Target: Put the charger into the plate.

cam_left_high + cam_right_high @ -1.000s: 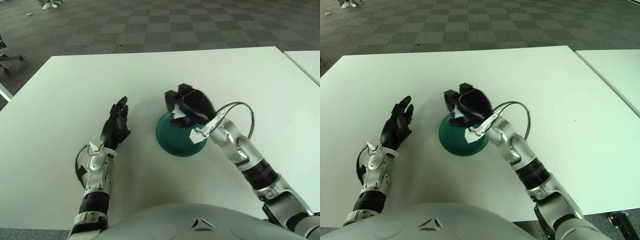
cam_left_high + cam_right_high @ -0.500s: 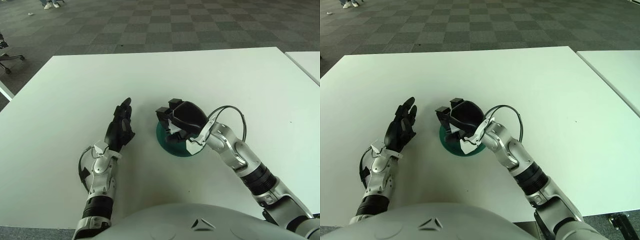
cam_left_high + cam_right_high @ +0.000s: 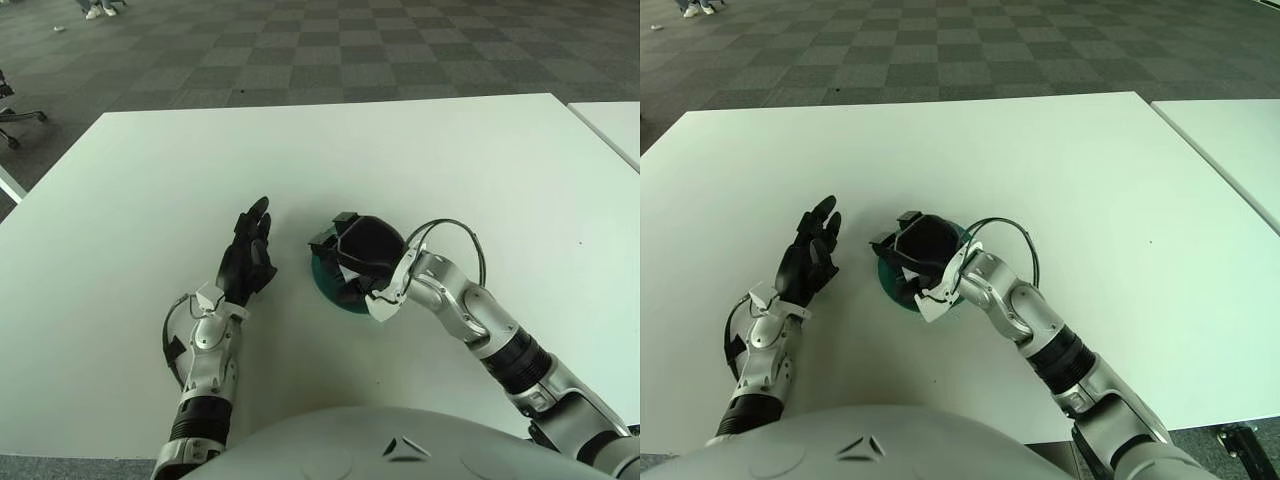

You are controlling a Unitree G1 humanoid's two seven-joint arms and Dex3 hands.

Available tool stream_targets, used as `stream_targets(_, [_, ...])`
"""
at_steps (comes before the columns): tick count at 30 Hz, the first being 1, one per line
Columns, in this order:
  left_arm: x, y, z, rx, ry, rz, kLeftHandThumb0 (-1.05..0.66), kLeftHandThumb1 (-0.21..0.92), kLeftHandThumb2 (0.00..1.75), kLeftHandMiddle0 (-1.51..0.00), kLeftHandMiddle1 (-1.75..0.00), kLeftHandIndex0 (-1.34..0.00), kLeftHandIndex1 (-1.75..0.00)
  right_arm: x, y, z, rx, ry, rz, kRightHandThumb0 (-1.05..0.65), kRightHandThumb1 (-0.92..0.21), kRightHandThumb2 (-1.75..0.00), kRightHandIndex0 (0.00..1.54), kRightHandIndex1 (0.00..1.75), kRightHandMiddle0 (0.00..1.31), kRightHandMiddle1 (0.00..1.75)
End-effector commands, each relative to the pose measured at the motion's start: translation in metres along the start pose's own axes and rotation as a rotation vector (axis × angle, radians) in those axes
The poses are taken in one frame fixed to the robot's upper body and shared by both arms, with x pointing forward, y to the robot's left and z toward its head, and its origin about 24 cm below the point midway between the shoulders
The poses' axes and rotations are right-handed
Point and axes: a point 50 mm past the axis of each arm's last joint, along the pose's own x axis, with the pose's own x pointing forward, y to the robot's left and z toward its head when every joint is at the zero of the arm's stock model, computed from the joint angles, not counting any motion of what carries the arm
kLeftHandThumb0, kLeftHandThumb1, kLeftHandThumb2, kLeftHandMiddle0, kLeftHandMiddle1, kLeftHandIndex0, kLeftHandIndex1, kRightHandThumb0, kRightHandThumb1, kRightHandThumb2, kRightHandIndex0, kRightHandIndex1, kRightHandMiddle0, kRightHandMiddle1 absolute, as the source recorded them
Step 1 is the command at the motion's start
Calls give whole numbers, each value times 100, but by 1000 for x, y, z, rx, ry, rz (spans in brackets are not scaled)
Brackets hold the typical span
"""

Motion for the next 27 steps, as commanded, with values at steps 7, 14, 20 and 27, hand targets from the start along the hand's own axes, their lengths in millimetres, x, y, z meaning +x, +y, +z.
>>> stream_targets(7, [-19, -6, -22, -40, 124, 27, -95, 92, 103, -14, 0, 0, -54, -2, -12, -8, 28, 37, -20, -41, -55, -102, 110, 175, 44, 175])
stream_targets(14, [-20, -6, -21, -40, 124, 27, -95, 92, 103, -14, 0, 0, -54, -1, -11, -7, 68, 58, -39, -41, -56, -101, 109, 175, 43, 175])
stream_targets(20, [-20, -7, -21, -40, 124, 27, -95, 92, 103, -14, 0, 0, -54, -6, -16, 1, -75, 69, -218, -55, -78, -81, 84, 175, 29, 173])
stream_targets(27, [-21, -7, -21, -40, 124, 27, -95, 92, 103, -14, 0, 0, -54, -20, -34, -13, -252, 29, -192, -100, -91, -94, 10, 49, 3, 69])
